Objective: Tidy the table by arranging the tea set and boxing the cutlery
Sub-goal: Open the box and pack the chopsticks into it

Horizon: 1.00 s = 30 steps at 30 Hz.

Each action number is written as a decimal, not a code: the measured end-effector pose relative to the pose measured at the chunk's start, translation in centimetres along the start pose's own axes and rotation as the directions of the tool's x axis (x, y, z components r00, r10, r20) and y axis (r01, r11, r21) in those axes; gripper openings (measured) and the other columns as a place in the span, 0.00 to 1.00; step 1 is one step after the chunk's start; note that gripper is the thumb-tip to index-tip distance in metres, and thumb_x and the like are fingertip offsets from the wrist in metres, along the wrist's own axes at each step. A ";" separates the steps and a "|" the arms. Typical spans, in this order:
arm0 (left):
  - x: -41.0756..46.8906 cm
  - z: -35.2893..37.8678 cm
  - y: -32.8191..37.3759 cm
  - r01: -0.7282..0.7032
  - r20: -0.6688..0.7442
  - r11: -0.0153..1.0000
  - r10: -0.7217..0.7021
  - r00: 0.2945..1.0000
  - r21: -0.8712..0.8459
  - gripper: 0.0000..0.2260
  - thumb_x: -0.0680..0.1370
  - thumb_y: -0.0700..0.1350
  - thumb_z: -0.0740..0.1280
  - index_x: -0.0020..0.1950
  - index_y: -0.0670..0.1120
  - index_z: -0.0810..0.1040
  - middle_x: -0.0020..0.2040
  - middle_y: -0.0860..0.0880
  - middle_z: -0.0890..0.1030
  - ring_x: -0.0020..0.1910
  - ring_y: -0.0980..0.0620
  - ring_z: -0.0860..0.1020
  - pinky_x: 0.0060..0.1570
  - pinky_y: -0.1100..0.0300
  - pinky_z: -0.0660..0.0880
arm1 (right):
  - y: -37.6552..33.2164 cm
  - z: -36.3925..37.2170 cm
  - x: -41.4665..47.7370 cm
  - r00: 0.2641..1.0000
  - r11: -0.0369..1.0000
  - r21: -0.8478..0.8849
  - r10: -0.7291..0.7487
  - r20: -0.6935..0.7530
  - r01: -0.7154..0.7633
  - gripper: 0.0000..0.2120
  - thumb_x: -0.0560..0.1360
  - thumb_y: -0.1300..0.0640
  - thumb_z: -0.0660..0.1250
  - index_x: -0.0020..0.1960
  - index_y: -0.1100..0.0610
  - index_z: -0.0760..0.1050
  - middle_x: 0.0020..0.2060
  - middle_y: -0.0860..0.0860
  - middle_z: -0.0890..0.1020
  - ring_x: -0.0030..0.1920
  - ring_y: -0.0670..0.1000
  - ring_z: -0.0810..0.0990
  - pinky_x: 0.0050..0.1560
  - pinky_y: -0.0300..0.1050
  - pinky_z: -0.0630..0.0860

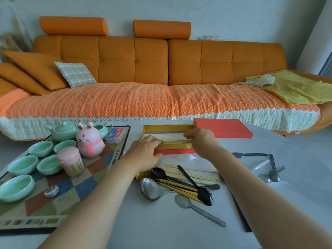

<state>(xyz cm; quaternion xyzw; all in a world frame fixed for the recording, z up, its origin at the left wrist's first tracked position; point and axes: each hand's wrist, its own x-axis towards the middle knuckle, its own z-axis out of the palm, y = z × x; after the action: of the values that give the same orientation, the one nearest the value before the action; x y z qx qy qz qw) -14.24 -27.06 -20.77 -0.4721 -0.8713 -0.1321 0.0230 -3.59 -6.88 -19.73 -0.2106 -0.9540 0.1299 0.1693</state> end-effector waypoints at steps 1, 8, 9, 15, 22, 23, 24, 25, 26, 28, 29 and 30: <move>0.1 0.1 0.0 0.004 0.015 1.000 -0.004 1.000 -0.004 0.23 0.80 0.56 0.61 0.75 0.53 0.66 0.71 0.53 0.69 0.71 0.50 0.63 0.69 0.50 0.64 | 0.0 0.0 0.0 1.000 1.000 -0.009 -0.015 -0.011 0.015 0.24 0.77 0.70 0.56 0.63 0.51 0.79 0.58 0.49 0.82 0.58 0.53 0.78 0.65 0.53 0.70; 0.4 0.1 0.0 0.009 0.008 1.000 -0.009 1.000 0.028 0.24 0.80 0.57 0.59 0.75 0.52 0.66 0.73 0.53 0.69 0.71 0.50 0.65 0.69 0.50 0.63 | -0.3 -0.7 -1.7 0.983 0.978 0.116 -0.178 0.037 0.173 0.17 0.76 0.59 0.59 0.56 0.50 0.83 0.53 0.45 0.84 0.53 0.47 0.80 0.61 0.46 0.72; 0.3 0.1 0.1 -0.004 -0.022 1.000 0.004 1.000 0.015 0.23 0.80 0.57 0.60 0.75 0.52 0.66 0.72 0.53 0.69 0.71 0.50 0.64 0.70 0.50 0.62 | -0.4 -0.8 -1.9 0.981 0.977 0.130 -0.181 0.075 0.170 0.16 0.76 0.57 0.59 0.58 0.50 0.82 0.54 0.45 0.84 0.52 0.47 0.80 0.58 0.45 0.73; 0.0 -0.1 1.5 -0.152 -0.212 0.988 0.149 0.966 -0.002 0.18 0.79 0.53 0.65 0.68 0.52 0.75 0.62 0.55 0.74 0.63 0.53 0.69 0.66 0.56 0.62 | -0.1 -0.7 -2.3 0.970 0.976 0.057 -0.217 0.107 0.212 0.19 0.76 0.59 0.60 0.63 0.51 0.79 0.58 0.47 0.82 0.55 0.49 0.77 0.64 0.49 0.71; -1.0 -0.8 3.5 -0.185 -0.191 0.979 0.167 0.967 -0.080 0.06 0.77 0.46 0.66 0.53 0.51 0.79 0.49 0.55 0.75 0.52 0.52 0.74 0.51 0.56 0.73 | -0.7 -2.4 -3.6 0.931 0.930 0.061 -0.360 -0.053 0.363 0.12 0.73 0.61 0.66 0.51 0.51 0.83 0.45 0.44 0.81 0.41 0.43 0.75 0.45 0.42 0.75; -1.1 -0.8 3.7 -0.200 -0.182 0.978 0.185 0.966 -0.066 0.06 0.78 0.45 0.65 0.52 0.51 0.80 0.49 0.54 0.76 0.51 0.52 0.74 0.50 0.56 0.73 | -0.8 -2.8 -3.9 0.937 0.936 0.062 -0.348 0.024 0.346 0.12 0.74 0.59 0.65 0.51 0.49 0.83 0.44 0.42 0.80 0.39 0.38 0.73 0.42 0.37 0.73; -1.3 -0.7 4.0 -0.207 -0.162 0.977 0.196 0.967 -0.052 0.07 0.78 0.44 0.64 0.53 0.51 0.81 0.49 0.54 0.77 0.52 0.51 0.74 0.50 0.57 0.72 | -0.8 -3.1 -4.3 0.937 0.943 0.045 -0.334 0.104 0.331 0.12 0.75 0.58 0.65 0.52 0.47 0.83 0.44 0.40 0.79 0.37 0.36 0.73 0.40 0.32 0.69; -1.4 -0.6 4.3 -0.201 -0.130 0.978 0.193 0.972 -0.049 0.09 0.78 0.45 0.63 0.55 0.51 0.81 0.51 0.54 0.77 0.54 0.52 0.74 0.50 0.58 0.71 | -0.6 -3.3 -4.6 0.932 0.947 0.022 -0.319 0.173 0.321 0.12 0.75 0.57 0.64 0.53 0.46 0.83 0.45 0.39 0.80 0.37 0.34 0.72 0.39 0.29 0.67; -1.6 -0.6 4.5 -0.183 -0.087 0.981 0.178 0.980 -0.057 0.10 0.79 0.46 0.63 0.57 0.52 0.81 0.53 0.54 0.77 0.55 0.53 0.74 0.49 0.59 0.70 | -0.4 -3.4 -5.0 0.926 0.954 0.007 -0.293 0.239 0.301 0.12 0.75 0.56 0.65 0.53 0.45 0.83 0.46 0.39 0.81 0.38 0.33 0.73 0.40 0.27 0.66; -1.8 -0.3 4.9 -0.148 -0.005 0.987 0.148 0.989 -0.067 0.11 0.81 0.49 0.61 0.58 0.56 0.80 0.54 0.55 0.76 0.55 0.52 0.74 0.47 0.59 0.70 | 0.0 -3.7 -5.6 0.909 0.970 -0.007 -0.226 0.351 0.244 0.11 0.74 0.53 0.67 0.55 0.44 0.82 0.48 0.39 0.82 0.43 0.36 0.76 0.47 0.32 0.72; -1.8 0.0 5.0 -0.145 0.021 0.988 0.146 0.989 -0.051 0.10 0.81 0.51 0.60 0.55 0.56 0.81 0.52 0.55 0.75 0.55 0.51 0.74 0.45 0.58 0.70 | 0.2 -3.8 -5.8 0.905 0.976 -0.012 -0.195 0.379 0.216 0.11 0.73 0.52 0.69 0.55 0.44 0.82 0.49 0.39 0.82 0.46 0.38 0.77 0.51 0.36 0.74; -1.8 0.2 5.1 -0.142 0.037 0.989 0.143 0.989 -0.035 0.10 0.81 0.51 0.59 0.53 0.56 0.81 0.50 0.55 0.74 0.54 0.51 0.74 0.44 0.57 0.70 | 0.3 -3.9 -6.0 0.906 0.982 -0.017 -0.167 0.388 0.189 0.10 0.73 0.50 0.70 0.54 0.44 0.82 0.48 0.39 0.82 0.46 0.39 0.78 0.51 0.38 0.75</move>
<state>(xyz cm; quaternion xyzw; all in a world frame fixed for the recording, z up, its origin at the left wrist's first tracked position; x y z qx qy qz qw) -8.96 -25.87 -20.17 -0.5361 -0.8333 -0.1346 0.0076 3.12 -8.56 -17.94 -0.0975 -0.9870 0.1269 -0.0160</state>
